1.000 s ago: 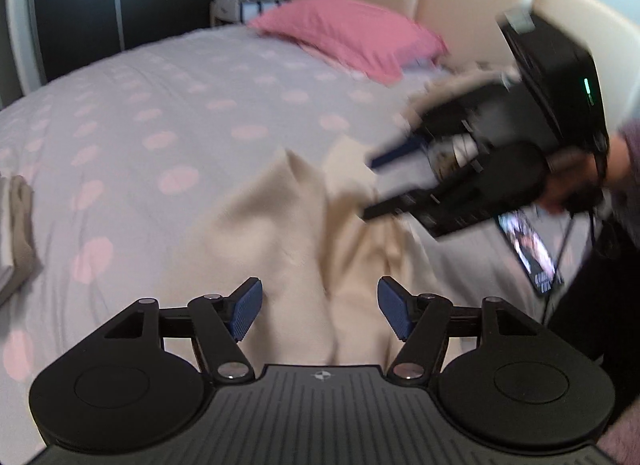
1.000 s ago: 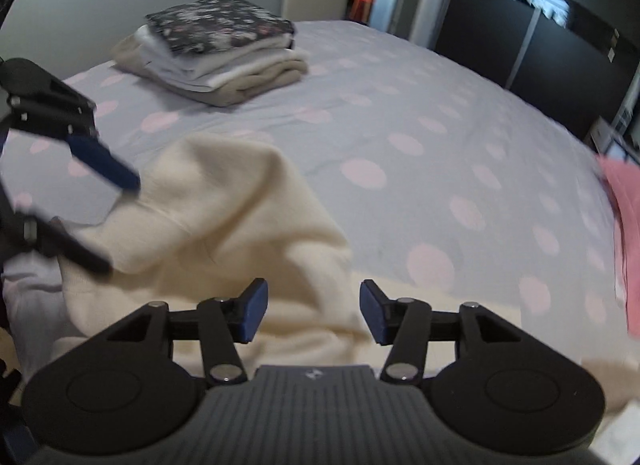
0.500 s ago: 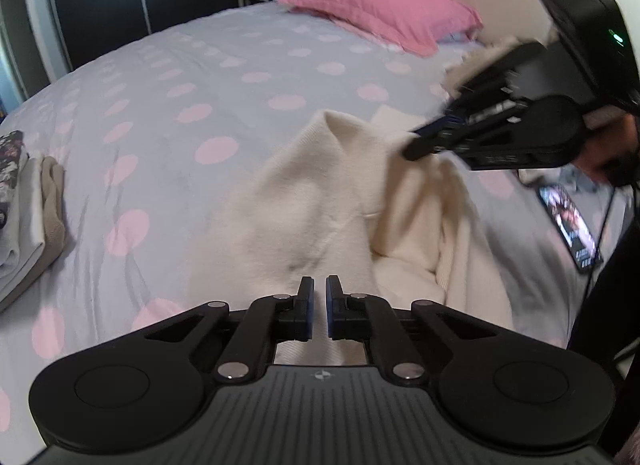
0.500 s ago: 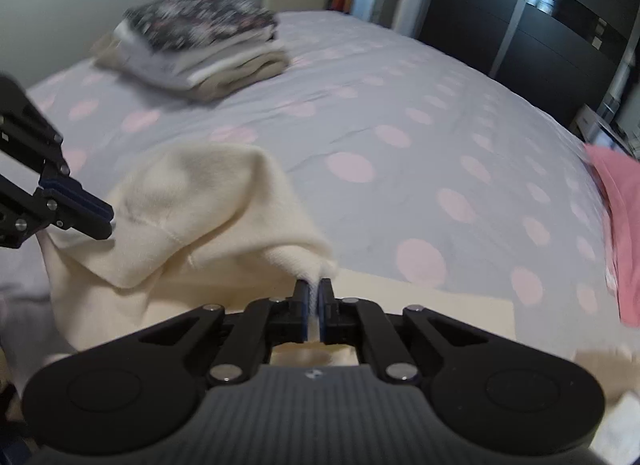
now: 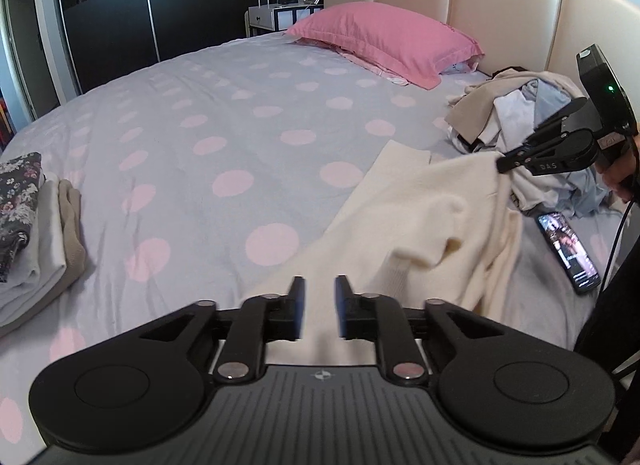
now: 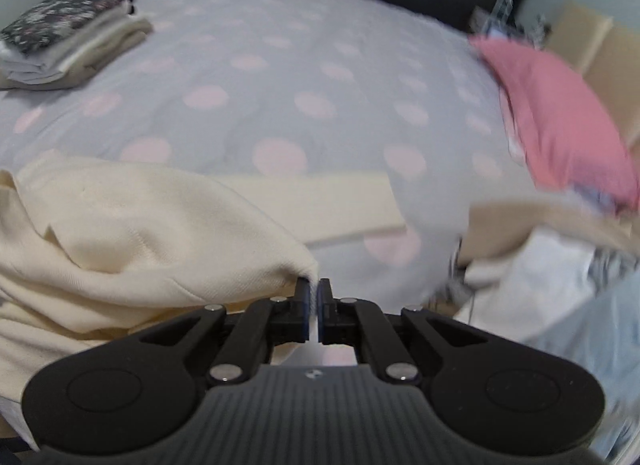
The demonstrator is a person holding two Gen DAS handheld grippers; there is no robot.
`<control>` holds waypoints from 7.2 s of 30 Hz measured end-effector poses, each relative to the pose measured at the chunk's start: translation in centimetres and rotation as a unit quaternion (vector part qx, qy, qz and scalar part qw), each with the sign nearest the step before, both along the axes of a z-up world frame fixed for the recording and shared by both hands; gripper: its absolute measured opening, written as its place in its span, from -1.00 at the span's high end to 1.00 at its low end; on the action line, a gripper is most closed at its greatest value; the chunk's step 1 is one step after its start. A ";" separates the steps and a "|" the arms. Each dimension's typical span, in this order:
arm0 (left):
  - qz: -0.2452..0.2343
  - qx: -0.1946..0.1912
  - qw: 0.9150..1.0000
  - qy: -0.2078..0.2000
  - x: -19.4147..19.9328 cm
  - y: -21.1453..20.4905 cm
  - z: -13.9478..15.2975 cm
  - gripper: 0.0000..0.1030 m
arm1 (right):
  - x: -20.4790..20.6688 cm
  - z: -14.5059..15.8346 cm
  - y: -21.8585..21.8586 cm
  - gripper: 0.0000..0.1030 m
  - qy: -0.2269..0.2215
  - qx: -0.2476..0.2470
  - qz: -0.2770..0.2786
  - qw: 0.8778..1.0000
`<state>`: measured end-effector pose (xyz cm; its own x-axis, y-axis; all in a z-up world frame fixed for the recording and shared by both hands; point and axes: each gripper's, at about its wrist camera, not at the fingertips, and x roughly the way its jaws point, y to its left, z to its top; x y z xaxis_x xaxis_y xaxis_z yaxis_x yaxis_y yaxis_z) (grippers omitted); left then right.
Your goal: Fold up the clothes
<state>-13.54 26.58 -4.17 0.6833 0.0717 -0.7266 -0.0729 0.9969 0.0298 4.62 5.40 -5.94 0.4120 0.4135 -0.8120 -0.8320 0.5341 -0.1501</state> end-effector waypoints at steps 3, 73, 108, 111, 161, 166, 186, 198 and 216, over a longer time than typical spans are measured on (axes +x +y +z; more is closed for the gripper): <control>-0.030 0.017 0.999 0.012 0.3 -0.1 -0.6 0.42 | -0.3 0.1 -0.1 0.89 0.002 0.005 0.013 1.000; 0.004 -0.107 0.992 -0.069 -4.4 6.2 0.4 1.00 | -4.7 1.3 -2.1 0.87 -0.027 0.078 0.155 0.984; -0.211 0.073 0.974 0.045 -0.9 -8.0 -5.2 0.13 | -14.8 -2.1 2.4 0.34 0.006 0.051 0.328 0.943; -0.191 0.085 0.977 0.045 -0.3 -7.9 -5.7 0.60 | -15.1 -2.4 2.9 0.32 -0.011 0.049 0.323 0.945; -0.243 0.116 0.963 -0.005 -1.7 -10.4 -3.8 0.05 | -15.9 2.0 0.3 0.84 0.034 0.063 0.179 0.981; -0.247 0.147 0.958 -0.002 -2.9 -8.8 -3.1 0.00 | -15.7 1.0 -0.4 0.34 -0.055 -0.009 0.237 0.970; -0.264 0.245 0.928 0.096 -3.0 -3.8 -6.6 0.03 | -13.7 -4.0 -0.2 0.06 -0.193 -0.142 0.346 0.907; -0.328 0.295 0.886 0.141 -1.2 -4.1 -10.6 0.28 | -13.3 -4.9 -0.2 0.15 -0.193 -0.139 0.339 0.910; -0.291 0.275 0.906 0.133 -2.1 -3.1 -7.3 0.42 | -13.4 -5.2 -0.7 0.35 -0.196 -0.136 0.326 0.915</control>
<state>-15.61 23.50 -11.45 0.5273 0.1563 -0.8352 0.5443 0.6927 0.4732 -8.78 4.69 -11.09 0.4319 0.4797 -0.7638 -0.8139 -0.1575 -0.5592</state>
